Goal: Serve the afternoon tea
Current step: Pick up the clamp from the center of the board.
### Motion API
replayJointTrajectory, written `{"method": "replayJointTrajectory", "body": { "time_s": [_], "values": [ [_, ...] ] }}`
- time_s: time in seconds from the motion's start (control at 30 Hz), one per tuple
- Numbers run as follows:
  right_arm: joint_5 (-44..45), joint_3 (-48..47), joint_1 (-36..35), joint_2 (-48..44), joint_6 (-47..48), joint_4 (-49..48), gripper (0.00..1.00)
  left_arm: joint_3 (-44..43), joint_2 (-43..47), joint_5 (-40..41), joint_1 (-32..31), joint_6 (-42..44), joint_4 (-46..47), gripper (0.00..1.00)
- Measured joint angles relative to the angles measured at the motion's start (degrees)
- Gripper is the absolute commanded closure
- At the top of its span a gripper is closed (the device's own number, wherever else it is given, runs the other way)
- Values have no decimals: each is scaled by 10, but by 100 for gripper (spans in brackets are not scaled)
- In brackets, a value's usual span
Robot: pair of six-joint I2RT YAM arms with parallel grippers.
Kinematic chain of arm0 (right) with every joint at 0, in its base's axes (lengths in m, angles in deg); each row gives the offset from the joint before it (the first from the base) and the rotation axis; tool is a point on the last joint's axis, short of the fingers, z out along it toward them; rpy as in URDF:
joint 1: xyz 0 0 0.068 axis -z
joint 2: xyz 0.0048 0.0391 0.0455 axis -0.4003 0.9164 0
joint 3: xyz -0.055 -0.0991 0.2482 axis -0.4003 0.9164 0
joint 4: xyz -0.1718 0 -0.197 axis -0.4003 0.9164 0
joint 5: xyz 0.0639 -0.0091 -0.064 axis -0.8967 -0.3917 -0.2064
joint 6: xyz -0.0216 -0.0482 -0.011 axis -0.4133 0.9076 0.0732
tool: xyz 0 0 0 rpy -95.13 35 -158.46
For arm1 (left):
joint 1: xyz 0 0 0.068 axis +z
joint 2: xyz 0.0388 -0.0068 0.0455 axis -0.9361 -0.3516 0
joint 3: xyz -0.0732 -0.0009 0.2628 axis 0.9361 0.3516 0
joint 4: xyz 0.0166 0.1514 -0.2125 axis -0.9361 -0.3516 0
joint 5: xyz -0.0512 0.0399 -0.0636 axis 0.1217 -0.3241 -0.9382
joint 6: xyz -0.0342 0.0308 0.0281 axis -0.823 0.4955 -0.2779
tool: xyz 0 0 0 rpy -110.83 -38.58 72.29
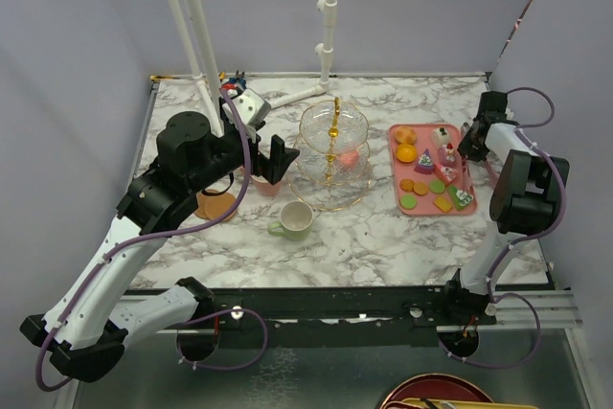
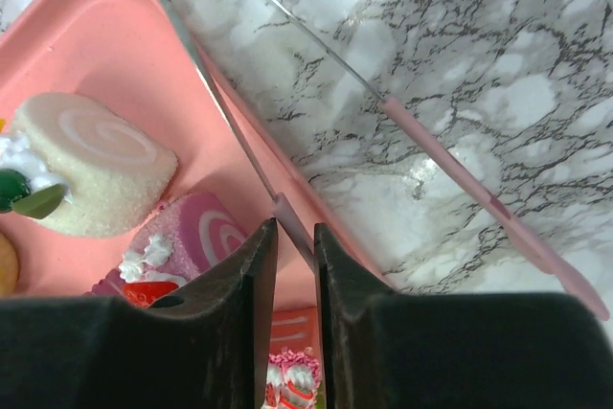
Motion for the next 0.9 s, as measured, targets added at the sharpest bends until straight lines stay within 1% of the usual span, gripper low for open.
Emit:
{"method": "replayJointTrajectory", "body": {
  "time_s": [0.1, 0.17, 0.37, 0.53, 0.63, 0.73, 0.83, 0.9],
  "values": [
    [5, -7, 0, 0, 2, 1, 81, 0, 0, 0, 0, 0, 0, 1],
    [8, -9, 0, 0, 5, 1, 82, 0, 0, 0, 0, 0, 0, 1],
    [11, -9, 0, 3, 7, 2, 77, 0, -2, 0, 0, -2, 0, 1],
    [11, -9, 0, 21, 7, 2, 77, 0, -2, 0, 0, -3, 0, 1],
    [9, -9, -3, 27, 7, 3, 82, 0, -2, 0, 0, -3, 0, 1],
    [9, -9, -3, 28, 6, 5, 91, 0, -2, 0, 0, -3, 0, 1],
    [11, -9, -3, 27, 6, 6, 98, 0, -2, 0, 0, -3, 0, 1],
    [15, -9, -3, 23, 7, 7, 99, 0, -2, 0, 0, -3, 0, 1]
  ]
}}
